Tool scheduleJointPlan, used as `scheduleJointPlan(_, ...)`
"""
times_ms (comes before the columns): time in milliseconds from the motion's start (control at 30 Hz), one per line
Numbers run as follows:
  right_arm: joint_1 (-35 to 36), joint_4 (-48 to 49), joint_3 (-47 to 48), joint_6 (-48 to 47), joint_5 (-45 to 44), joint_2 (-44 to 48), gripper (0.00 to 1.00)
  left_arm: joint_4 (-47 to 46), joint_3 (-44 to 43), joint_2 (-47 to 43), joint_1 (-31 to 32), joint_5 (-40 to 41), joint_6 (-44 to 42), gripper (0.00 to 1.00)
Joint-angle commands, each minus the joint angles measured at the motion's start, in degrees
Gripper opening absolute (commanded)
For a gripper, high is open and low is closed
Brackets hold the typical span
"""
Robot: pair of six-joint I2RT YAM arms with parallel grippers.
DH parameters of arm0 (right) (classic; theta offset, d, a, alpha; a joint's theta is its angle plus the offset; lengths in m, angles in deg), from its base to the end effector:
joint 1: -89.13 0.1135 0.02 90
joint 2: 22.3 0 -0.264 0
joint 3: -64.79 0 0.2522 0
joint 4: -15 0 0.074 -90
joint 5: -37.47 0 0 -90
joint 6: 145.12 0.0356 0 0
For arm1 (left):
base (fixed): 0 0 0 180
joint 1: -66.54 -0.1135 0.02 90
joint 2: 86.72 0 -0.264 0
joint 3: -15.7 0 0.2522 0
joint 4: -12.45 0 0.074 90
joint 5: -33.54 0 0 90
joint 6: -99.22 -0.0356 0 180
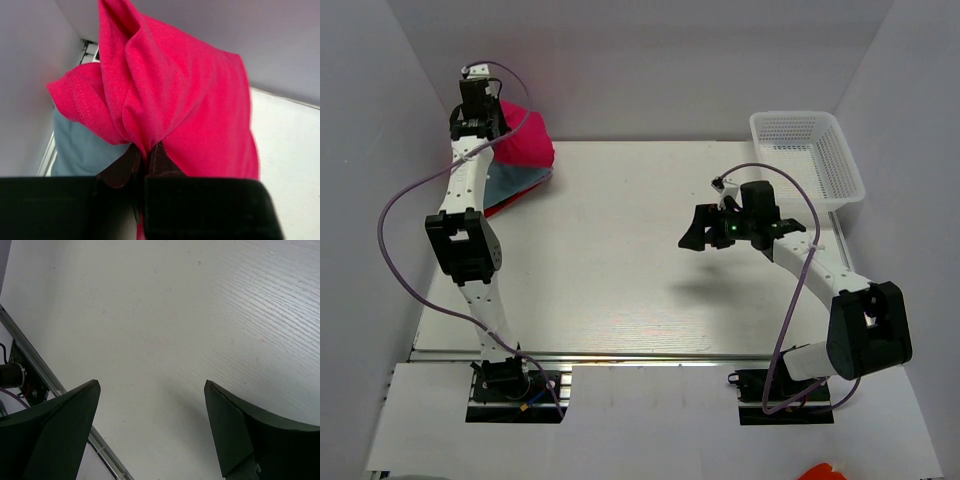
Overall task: Fold and stack the t-shirts
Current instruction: Put the neatly folded tshirt into the corner of the board with the left arm
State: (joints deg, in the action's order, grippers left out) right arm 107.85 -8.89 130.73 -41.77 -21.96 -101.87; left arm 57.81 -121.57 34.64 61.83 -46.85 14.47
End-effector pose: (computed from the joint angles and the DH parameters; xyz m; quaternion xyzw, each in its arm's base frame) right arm 0.2786 0.1135 0.2500 -0.1570 0.8588 0.3451 0.3446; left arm 0.4928 0.0466 0.3544 -0.1168 0.8537 0.0700 0.5027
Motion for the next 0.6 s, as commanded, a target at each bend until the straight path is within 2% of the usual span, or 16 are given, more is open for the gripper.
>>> scheduleJointPlan(0, -0.26, 1.43, 2.83, 0.28, 1.34, -1.2, 0.9, -5.65, 4.56, -6.13, -2.31, -1.78, 1.77, 0.0)
scheduleJointPlan(200, -0.26, 1.43, 4.07, 0.54, 2.57, -3.57, 0.9, -8.56, 12.3, -8.16, -5.3, -1.87, 2.92, 0.0)
scheduleJointPlan(433, -0.18, 1.43, 5.38, 0.8, 4.15, -6.29, 0.9, -10.24, 16.63, -8.16, -7.95, -3.01, 3.53, 0.01)
scheduleJointPlan(467, -0.35, 1.43, 5.65, 0.63, 4.15, -6.56, 0.9, -9.54, 16.02, -8.16, -8.56, -2.14, 4.05, 0.1)
scheduleJointPlan(533, -0.35, 1.26, 5.74, 0.54, 4.24, -6.74, 0.9, -8.84, 15.32, -6.76, -8.56, -2.14, 4.06, 0.19)
scheduleJointPlan(567, -0.18, 1.6, 5.74, 0.63, 4.24, -7.0, 0.9, -7.7, 14.27, -6.75, -8.56, -1.61, 4.06, 0.39)
